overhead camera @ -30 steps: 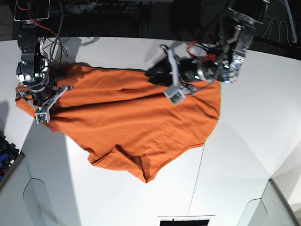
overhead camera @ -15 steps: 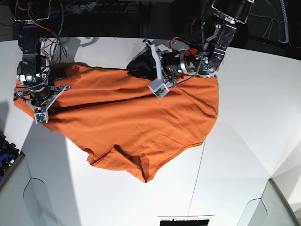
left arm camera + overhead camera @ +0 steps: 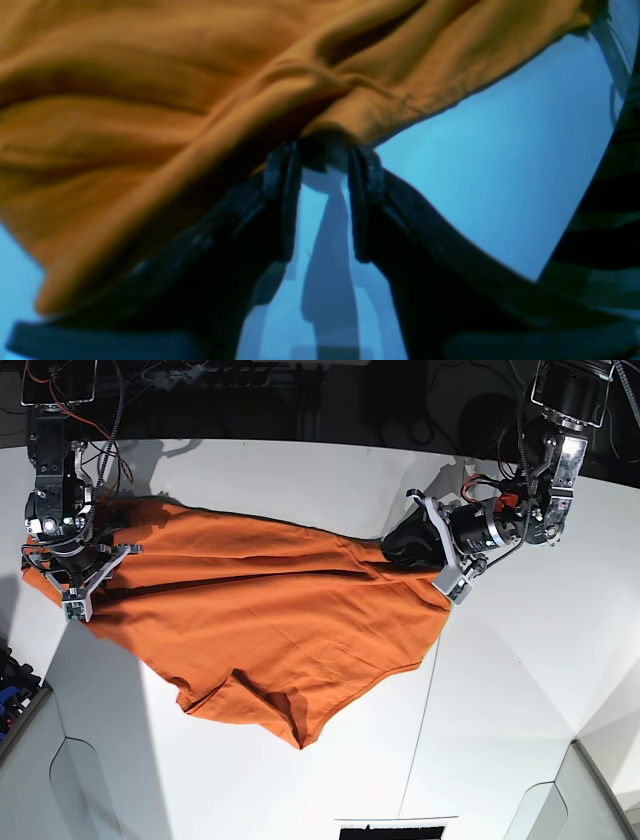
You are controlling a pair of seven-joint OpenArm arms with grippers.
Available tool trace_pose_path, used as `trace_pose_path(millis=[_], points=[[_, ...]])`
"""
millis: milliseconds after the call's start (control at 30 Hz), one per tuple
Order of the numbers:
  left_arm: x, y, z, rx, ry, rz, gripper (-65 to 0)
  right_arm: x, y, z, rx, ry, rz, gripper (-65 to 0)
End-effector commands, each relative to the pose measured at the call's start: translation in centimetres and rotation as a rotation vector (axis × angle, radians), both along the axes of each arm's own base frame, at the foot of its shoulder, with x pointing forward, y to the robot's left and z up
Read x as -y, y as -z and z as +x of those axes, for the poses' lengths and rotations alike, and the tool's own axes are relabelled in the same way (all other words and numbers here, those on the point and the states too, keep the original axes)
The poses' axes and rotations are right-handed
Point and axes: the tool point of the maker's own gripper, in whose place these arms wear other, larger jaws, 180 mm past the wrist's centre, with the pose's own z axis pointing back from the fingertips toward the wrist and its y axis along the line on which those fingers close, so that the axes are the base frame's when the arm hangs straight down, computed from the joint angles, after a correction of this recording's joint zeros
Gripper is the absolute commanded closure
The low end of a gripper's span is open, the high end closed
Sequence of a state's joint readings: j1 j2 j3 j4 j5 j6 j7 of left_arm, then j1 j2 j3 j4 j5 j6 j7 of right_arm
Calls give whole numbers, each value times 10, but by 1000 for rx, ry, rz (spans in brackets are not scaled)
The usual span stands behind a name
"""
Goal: Layout the t-shirt on the table in an organized manner, then fold the t-shirt properly
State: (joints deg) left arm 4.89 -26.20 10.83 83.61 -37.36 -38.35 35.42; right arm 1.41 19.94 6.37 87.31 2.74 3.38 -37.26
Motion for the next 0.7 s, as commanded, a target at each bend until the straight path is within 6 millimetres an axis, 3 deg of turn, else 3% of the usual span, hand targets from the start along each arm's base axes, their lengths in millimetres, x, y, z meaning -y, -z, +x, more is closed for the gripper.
trace_pose_path(millis=[0, 133, 233, 467, 667], points=[[-24, 16, -7, -56, -7, 129, -211, 8, -13, 8, 37, 9, -19, -95], [-38, 11, 0, -42, -48, 134, -211, 14, -10, 3, 1, 17, -55, -84], [-40, -4, 6, -22, -55, 94, -211, 14, -12, 4, 7, 15, -57, -85], [-4, -70, 12, 136, 40, 15, -211, 4, -40, 16, 86, -11, -58, -84], [26, -79, 8, 153, 41, -83, -211, -6, -57, 20, 128, -26, -36, -85]])
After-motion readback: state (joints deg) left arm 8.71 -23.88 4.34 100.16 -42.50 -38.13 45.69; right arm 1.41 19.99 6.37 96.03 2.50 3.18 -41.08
